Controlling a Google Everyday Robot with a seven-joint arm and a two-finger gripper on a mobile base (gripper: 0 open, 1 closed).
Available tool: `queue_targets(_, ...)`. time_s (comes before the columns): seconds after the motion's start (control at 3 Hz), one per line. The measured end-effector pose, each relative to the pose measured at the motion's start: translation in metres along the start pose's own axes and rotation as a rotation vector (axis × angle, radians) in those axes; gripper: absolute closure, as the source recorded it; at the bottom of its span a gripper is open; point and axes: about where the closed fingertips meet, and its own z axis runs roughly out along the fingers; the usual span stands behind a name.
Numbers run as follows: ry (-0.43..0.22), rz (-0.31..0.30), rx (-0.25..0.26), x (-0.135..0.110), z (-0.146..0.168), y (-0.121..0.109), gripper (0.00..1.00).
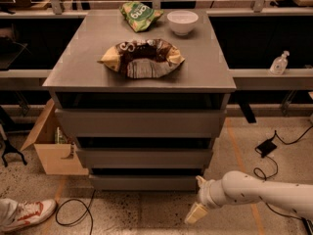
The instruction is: Open bottom drawer
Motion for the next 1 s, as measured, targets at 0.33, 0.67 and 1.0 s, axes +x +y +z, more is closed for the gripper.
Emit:
queue_targets(0.33, -0.029, -0.031, -0.027, -0.007, 0.023, 0.003, 0.0)
queue_targets(0.67, -0.044, -0.074, -0.041, -0.014, 0.063, 0.002, 0.0)
queue_targets(1.0, -0.047, -0.114, -0.008, -0.022, 0.107, 0.0, 0.0)
